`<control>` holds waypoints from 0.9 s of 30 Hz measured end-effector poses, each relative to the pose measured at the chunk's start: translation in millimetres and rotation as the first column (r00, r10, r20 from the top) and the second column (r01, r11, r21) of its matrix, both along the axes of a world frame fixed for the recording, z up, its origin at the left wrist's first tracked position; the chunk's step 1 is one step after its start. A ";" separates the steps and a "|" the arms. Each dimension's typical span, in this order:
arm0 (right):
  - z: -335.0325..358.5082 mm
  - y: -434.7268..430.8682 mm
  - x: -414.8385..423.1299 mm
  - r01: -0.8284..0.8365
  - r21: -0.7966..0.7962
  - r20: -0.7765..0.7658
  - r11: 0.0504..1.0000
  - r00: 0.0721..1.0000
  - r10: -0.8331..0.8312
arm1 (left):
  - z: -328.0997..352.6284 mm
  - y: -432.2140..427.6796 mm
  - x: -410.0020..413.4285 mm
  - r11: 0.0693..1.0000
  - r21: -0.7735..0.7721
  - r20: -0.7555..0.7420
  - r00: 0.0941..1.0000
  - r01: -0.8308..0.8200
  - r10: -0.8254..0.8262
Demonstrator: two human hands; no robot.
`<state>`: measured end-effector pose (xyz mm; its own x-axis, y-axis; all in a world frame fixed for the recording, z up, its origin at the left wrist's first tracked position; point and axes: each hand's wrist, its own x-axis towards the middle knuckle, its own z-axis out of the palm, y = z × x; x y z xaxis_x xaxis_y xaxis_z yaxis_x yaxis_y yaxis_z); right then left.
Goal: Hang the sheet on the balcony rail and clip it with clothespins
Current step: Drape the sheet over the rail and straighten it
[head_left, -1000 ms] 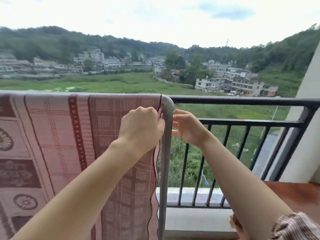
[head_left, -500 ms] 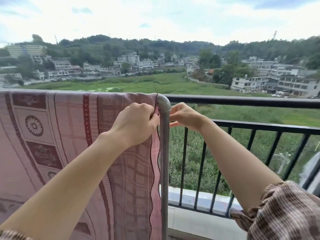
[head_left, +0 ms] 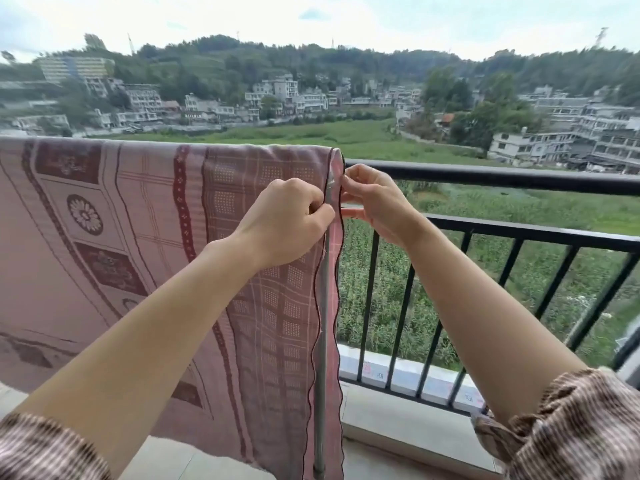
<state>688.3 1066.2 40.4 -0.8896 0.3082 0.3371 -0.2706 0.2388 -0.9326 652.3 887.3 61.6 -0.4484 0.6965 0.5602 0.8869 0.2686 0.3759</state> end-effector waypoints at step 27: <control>-27.6 -3.8 34.6 0.101 0.131 0.098 0.986 0.989 -0.114 | -19.4 20.6 28.1 0.996 -0.066 0.237 0.970 0.064 -0.047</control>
<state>722.8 1062.4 12.8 -0.8859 0.3651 0.2862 -0.1397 0.3784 -0.9151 680.4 907.9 42.1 -0.5211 0.7587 0.3908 0.7902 0.2559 0.5568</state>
